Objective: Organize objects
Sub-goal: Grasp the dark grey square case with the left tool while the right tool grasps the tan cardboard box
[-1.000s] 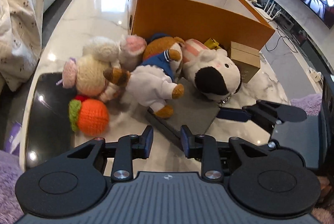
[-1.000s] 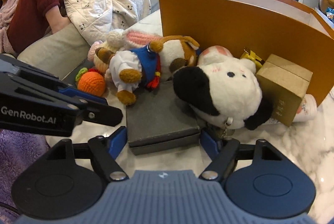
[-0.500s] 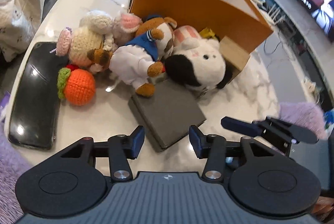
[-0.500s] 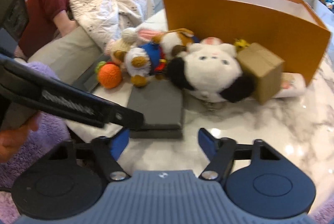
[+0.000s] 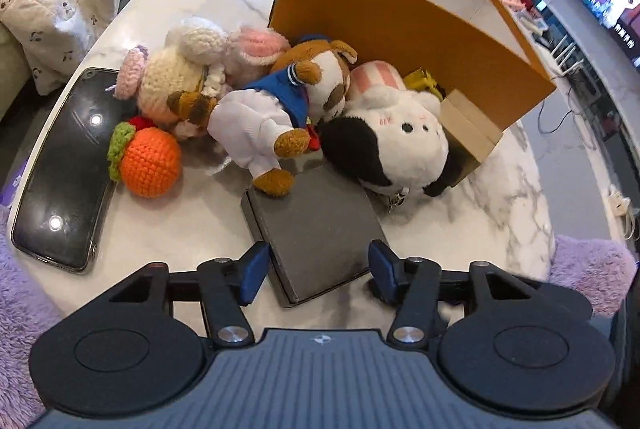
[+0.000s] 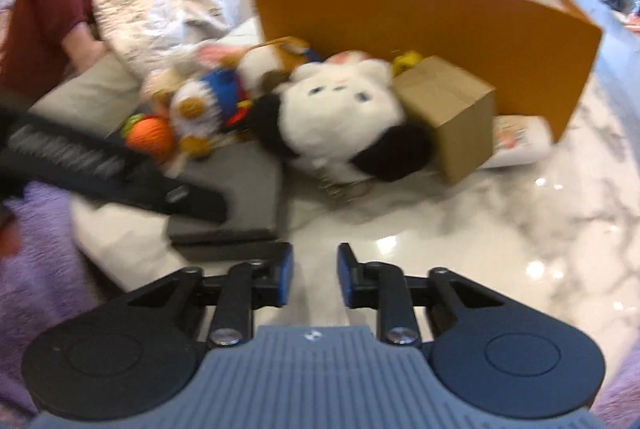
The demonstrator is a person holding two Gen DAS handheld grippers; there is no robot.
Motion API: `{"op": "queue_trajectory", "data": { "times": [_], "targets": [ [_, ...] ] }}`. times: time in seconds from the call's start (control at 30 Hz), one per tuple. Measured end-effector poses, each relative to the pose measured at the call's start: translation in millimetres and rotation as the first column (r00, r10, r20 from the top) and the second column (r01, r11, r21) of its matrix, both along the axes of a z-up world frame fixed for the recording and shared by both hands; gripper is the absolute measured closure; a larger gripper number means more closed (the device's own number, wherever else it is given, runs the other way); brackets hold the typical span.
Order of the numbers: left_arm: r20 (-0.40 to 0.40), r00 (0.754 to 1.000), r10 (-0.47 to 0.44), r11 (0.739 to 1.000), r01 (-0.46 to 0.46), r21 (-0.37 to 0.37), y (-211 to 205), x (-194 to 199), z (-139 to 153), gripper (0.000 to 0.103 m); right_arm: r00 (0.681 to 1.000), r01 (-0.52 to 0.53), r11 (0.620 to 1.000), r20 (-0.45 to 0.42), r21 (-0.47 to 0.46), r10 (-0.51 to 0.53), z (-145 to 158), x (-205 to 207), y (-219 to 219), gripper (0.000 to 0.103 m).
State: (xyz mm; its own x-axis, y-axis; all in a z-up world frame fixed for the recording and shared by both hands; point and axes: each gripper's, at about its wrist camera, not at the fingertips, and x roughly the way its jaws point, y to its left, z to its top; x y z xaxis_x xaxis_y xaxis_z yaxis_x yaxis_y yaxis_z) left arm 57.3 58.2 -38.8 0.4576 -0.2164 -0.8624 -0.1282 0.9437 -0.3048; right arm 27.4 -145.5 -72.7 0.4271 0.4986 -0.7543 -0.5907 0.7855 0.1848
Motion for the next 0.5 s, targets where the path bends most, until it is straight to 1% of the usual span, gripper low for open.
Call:
{"op": "queue_trajectory", "data": {
  "times": [0.1, 0.17, 0.2, 0.23, 0.3, 0.33, 0.4, 0.43, 0.47, 0.5],
  "targets": [
    [-0.003, 1.0, -0.024, 0.998, 0.024, 0.06, -10, 0, -1, 0.035, 0.997, -0.077, 0.996, -0.02, 0.044, 0.078, -2, -9, 7, 0.077],
    [-0.003, 0.999, -0.046, 0.993, 0.046, 0.106, -17, 0, -1, 0.034, 0.996, -0.093, 0.995, -0.009, 0.026, 0.093, -5, -11, 12, 0.077],
    [-0.007, 0.999, -0.047, 0.992, 0.047, 0.114, -19, 1, 0, 0.034, 0.996, -0.086, 0.996, -0.005, 0.018, 0.086, -5, -10, 12, 0.077],
    [-0.013, 0.999, -0.039, 0.993, 0.04, 0.107, -18, 1, 0, 0.034, 0.997, -0.071, 0.997, 0.0, 0.016, 0.071, -3, -9, 8, 0.077],
    [-0.028, 1.0, -0.005, 0.998, 0.007, 0.064, -12, 3, 0, 0.034, 0.999, -0.034, 0.999, -0.004, 0.017, 0.034, 1, -3, -3, 0.077],
    [-0.032, 0.999, 0.017, 0.999, -0.015, 0.038, -7, 3, 0, 0.034, 1.0, -0.005, 1.0, 0.001, 0.007, 0.005, 3, 2, -8, 0.08],
    [-0.03, 0.998, 0.05, 0.999, -0.05, 0.016, -3, 2, 1, 0.034, 0.998, 0.054, 0.998, 0.031, -0.01, -0.054, 4, 12, -15, 0.083],
    [-0.024, 0.997, 0.068, 0.998, -0.068, 0.009, -2, 0, 1, 0.034, 0.996, 0.078, 0.997, 0.04, -0.004, -0.078, 4, 17, -16, 0.085],
    [-0.021, 0.997, 0.08, 0.997, -0.08, 0.003, -2, -1, 1, 0.034, 0.995, 0.092, 0.996, 0.039, 0.018, -0.093, 2, 22, -18, 0.085],
    [-0.021, 0.995, 0.094, 0.996, -0.094, -0.002, -2, -1, 0, 0.034, 0.995, 0.089, 0.995, 0.034, 0.042, -0.091, 0, 25, -17, 0.085]
  ]
}}
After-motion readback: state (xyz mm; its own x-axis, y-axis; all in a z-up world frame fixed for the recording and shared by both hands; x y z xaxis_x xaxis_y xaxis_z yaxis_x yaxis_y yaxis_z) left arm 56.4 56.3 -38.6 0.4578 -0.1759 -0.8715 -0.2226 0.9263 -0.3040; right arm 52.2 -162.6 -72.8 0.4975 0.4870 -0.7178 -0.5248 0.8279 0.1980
